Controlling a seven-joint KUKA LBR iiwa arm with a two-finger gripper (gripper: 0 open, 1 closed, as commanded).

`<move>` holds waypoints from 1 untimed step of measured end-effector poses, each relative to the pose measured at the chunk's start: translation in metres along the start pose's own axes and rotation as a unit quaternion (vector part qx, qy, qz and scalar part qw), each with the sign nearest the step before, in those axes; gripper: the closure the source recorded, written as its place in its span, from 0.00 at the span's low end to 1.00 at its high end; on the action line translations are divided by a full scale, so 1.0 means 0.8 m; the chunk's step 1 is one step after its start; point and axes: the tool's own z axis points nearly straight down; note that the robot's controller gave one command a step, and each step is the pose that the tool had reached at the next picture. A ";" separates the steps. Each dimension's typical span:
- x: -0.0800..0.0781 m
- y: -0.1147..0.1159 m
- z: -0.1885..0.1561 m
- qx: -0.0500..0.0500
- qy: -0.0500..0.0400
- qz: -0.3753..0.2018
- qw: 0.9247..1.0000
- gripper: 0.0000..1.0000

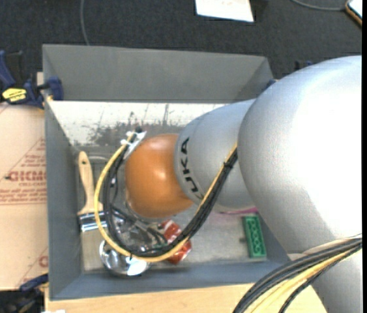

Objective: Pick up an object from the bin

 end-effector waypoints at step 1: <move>0.000 0.000 0.000 0.000 0.000 0.000 1.000 1.00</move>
Offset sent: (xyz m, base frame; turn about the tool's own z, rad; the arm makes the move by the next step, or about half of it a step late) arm 0.0001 -0.0001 0.0125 0.0005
